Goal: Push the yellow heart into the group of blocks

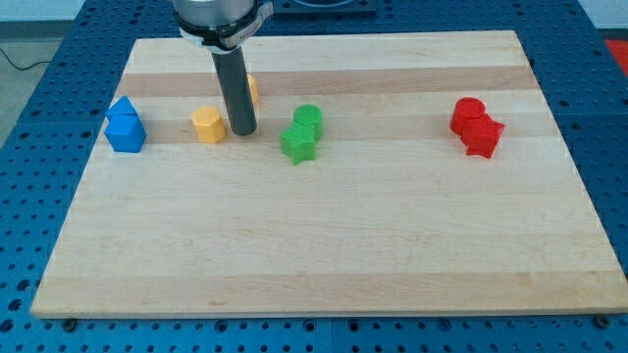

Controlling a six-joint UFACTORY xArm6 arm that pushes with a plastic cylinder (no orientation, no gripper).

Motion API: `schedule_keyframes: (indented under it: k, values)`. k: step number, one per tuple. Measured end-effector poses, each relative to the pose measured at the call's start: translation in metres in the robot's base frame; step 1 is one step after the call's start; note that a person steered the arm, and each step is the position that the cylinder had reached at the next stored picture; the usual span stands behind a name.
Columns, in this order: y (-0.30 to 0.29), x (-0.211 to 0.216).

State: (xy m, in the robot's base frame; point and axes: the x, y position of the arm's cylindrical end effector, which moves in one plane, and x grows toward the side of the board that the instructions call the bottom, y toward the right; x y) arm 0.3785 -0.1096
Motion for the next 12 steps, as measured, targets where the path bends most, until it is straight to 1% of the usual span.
schedule_keyframes:
  k: [2, 3, 4, 5, 6, 7, 8, 9, 10, 11, 12]
  values:
    - [-0.072, 0.002]
    - [-0.07, 0.01]
    - [-0.023, 0.007]
    - [0.028, -0.017]
    - [0.064, -0.042]
    - [0.055, -0.076]
    - [0.013, -0.084]
    - [-0.042, -0.081]
    - [-0.083, -0.067]
    - [-0.073, -0.085]
    - [-0.036, -0.103]
